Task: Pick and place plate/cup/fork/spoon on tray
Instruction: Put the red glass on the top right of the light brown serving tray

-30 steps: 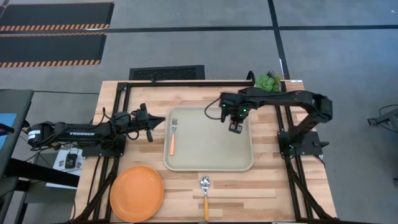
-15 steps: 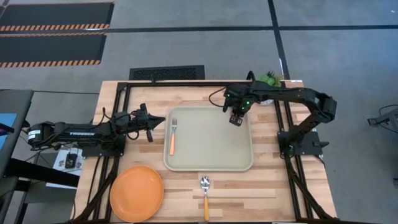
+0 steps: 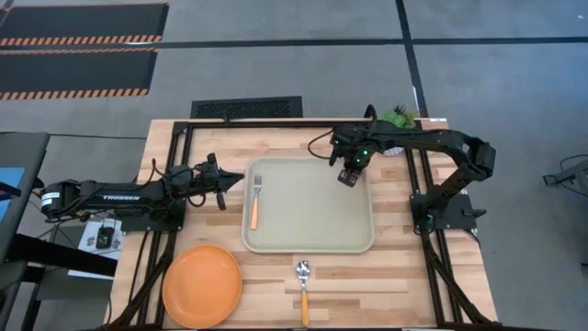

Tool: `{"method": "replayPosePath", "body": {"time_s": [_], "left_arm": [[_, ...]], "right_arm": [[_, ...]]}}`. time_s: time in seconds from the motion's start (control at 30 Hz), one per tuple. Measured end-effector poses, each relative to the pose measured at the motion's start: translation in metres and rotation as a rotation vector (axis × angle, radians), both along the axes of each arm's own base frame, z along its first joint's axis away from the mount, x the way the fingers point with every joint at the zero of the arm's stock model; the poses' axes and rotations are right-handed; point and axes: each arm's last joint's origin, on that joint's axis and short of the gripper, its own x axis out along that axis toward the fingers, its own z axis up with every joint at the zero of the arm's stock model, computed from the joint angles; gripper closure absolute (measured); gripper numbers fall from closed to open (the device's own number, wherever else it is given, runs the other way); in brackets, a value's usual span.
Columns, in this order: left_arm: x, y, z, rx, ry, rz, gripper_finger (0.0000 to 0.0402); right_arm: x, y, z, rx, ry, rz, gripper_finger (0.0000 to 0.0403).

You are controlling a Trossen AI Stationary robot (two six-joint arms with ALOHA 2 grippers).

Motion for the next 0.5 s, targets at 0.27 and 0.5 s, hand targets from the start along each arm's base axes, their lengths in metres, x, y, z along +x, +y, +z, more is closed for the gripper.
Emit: {"method": "replayPosePath", "body": {"time_s": [0.27,0.5], "left_arm": [[0.0,0.0,0.0,0.0,0.0,0.0,0.0401],[0.0,0.0,-0.0001,0.0,0.0,0.0,0.0401]], "right_arm": [[-0.0009,0.0009,-0.0001,0.024,0.003,-0.01,0.038],[-0.0009,0.0011,-0.0001,0.027,0.003,-0.016,0.0375]]}}
